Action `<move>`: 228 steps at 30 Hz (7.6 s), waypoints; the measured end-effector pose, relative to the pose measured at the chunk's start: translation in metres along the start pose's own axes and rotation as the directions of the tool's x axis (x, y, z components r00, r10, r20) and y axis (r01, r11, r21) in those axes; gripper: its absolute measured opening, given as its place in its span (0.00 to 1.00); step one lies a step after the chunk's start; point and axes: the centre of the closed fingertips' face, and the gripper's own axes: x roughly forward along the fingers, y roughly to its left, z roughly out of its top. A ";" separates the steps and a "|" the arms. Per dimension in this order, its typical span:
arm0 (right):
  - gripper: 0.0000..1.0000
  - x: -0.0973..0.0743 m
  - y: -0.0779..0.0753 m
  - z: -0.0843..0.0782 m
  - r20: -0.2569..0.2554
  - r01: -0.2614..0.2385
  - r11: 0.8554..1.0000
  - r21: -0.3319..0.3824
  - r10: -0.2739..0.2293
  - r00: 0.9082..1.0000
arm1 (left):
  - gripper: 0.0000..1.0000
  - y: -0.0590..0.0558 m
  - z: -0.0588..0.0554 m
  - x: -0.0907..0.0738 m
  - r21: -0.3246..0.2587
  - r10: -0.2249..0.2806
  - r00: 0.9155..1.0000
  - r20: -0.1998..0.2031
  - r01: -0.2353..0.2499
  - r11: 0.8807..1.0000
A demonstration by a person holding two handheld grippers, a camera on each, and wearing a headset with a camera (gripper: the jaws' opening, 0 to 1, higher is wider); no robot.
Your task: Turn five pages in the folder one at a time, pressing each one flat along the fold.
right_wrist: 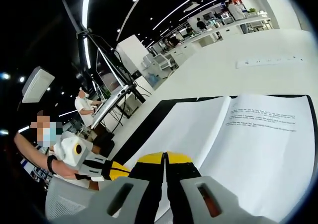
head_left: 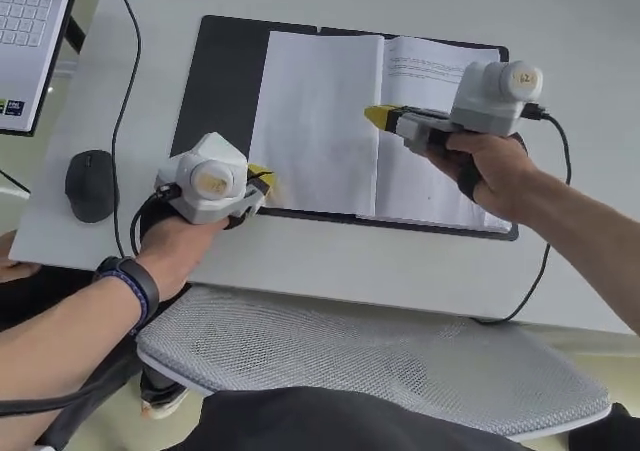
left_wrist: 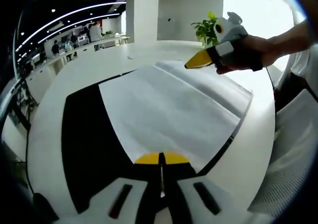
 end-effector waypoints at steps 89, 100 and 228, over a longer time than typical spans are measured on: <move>0.00 0.045 -0.090 0.032 0.098 -0.017 0.993 0.117 0.006 0.995 | 0.00 -0.001 0.000 -0.001 -0.029 -0.001 1.000 -0.005 0.001 1.000; 0.00 0.028 -0.062 -0.002 0.053 -0.069 0.995 0.072 0.066 0.996 | 0.00 -0.002 0.000 -0.002 -0.028 -0.003 1.000 -0.001 0.003 1.000; 0.60 -0.190 0.006 -0.057 0.149 0.255 0.966 -0.044 -0.246 0.958 | 0.53 0.005 0.054 -0.102 -0.024 -0.008 0.995 0.102 0.011 1.000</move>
